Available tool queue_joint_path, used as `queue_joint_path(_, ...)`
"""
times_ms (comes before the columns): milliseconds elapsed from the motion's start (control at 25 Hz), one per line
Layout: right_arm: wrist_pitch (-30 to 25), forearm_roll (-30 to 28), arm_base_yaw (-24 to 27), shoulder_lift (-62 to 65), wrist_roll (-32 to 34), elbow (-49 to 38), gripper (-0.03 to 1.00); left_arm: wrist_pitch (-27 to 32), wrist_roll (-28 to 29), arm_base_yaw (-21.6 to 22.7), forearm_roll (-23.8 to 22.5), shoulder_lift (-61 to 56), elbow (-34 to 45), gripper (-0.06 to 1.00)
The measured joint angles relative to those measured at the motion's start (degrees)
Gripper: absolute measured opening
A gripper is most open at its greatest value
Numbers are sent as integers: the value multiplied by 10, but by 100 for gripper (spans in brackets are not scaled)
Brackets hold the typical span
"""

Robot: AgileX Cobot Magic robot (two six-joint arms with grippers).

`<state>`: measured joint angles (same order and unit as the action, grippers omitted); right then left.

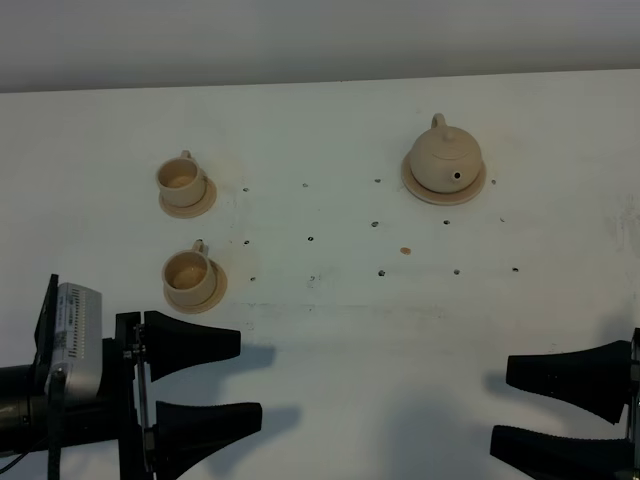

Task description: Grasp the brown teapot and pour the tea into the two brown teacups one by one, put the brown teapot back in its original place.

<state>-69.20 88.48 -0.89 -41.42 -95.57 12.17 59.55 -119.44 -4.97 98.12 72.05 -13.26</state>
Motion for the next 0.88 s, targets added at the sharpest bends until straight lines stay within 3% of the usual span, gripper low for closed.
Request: queue_joint_path(880, 0, 0, 0, 0, 13, 0, 61, 6, 0, 0, 0, 0, 0, 70)
